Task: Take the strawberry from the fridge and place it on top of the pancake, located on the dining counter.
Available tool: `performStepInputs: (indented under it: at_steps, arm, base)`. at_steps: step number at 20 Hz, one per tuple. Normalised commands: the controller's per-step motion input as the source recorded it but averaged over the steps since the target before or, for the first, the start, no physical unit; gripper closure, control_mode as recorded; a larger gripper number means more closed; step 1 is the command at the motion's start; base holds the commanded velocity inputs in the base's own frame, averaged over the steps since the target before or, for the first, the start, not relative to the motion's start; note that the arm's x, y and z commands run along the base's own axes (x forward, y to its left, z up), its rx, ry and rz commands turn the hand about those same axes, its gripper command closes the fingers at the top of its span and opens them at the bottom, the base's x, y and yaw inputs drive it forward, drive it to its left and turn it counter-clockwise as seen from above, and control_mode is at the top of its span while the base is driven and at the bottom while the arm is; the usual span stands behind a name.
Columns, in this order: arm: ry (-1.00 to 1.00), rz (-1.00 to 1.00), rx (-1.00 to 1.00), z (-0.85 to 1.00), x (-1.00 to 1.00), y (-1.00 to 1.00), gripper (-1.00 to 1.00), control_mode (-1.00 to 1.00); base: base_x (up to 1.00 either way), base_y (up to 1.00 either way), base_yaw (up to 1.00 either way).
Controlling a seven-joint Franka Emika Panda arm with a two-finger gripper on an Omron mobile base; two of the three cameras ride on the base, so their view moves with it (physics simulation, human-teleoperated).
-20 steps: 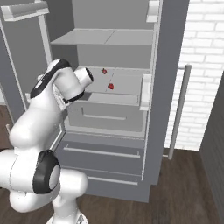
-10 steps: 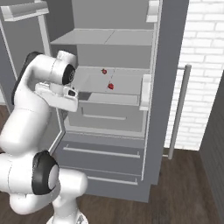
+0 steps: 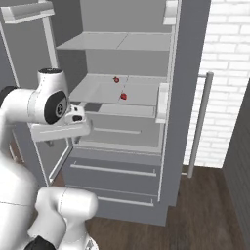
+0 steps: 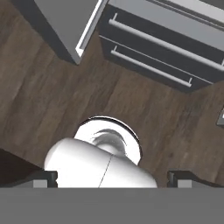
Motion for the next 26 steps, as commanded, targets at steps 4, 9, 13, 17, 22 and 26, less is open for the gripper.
performStepInputs:
  at_steps: [4, 9, 13, 17, 22, 26]
  arm:
    - [0.04, -0.01, 0.00, 0.00, -0.23, 0.00, -1.00, -1.00]
    - [0.08, -0.27, 0.00, -0.05, -0.01, -0.04, -1.00, -1.00]
    - [0.00, -0.32, 0.01, -0.01, -0.08, -0.06, -1.00, -1.00]
    - [0.00, -0.39, 0.00, -0.05, -0.02, -0.02, -1.00, -1.00]
    - [-0.01, -0.10, 0.00, -0.05, 0.00, 0.00, -1.00, -1.00]
    - [0.00, 0.00, 0.00, 0.00, 0.00, 0.00, -1.00, -1.00]
  base:
    - [0.00, 0.00, 0.00]
    - [0.00, 0.00, 0.00]
    - [0.00, 0.00, 0.00]
    - [0.00, 0.00, 0.00]
    - [0.00, 0.00, 0.00]
    - [0.00, 0.00, 0.00]
